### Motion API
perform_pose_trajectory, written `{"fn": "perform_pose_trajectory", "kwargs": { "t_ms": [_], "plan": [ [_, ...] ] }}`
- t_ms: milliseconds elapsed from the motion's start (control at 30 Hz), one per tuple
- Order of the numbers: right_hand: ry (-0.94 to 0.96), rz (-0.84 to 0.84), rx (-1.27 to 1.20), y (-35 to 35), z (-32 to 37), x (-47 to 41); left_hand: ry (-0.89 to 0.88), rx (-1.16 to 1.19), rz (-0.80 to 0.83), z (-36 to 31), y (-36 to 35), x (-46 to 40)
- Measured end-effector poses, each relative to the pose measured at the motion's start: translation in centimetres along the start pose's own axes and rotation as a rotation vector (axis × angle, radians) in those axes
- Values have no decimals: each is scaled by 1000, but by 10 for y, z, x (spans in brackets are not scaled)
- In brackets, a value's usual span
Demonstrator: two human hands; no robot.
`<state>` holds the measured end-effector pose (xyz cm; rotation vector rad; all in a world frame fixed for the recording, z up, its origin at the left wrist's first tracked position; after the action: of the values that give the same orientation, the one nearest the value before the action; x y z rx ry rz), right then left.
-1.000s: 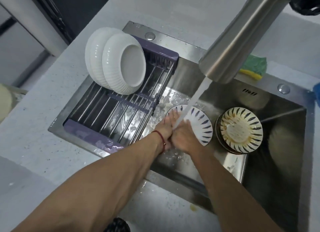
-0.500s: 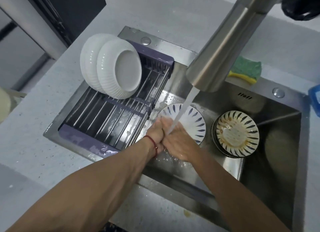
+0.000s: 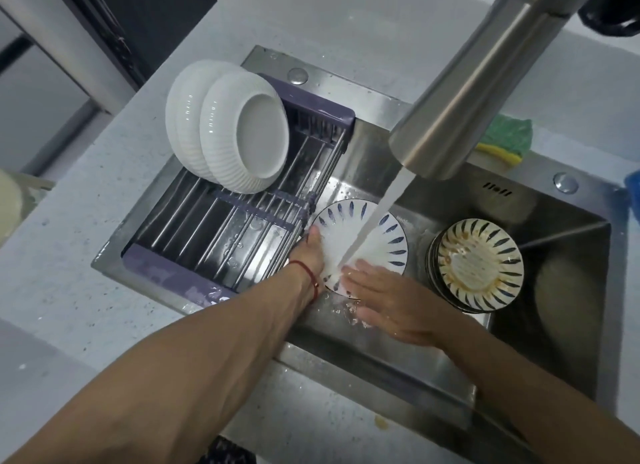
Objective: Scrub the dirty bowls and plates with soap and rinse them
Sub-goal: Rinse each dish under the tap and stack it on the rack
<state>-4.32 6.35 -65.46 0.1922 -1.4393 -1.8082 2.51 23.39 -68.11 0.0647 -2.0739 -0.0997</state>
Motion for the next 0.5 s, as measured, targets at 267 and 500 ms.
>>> {"fn": "perform_pose_trajectory", "kwargs": {
  "t_ms": [267, 500],
  "plan": [
    [-430, -146, -55, -3, -13, -67, 52, 276, 9, 16, -20, 20],
    [-265, 9, 49, -9, -25, 16, -5, 100, -39, 12, -13, 19]
  ]
}}
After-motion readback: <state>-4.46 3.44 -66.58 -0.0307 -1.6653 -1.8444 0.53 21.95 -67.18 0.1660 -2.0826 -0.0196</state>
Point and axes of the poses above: each hand's wrist, its own x-axis away from the middle knuckle, its own y-axis out of the back of the hand, z = x × y, the point moved 4 cm from there along -x, towards the middle knuckle, and after that the axes turned 2 degrees about x, right-handed, at the moved point
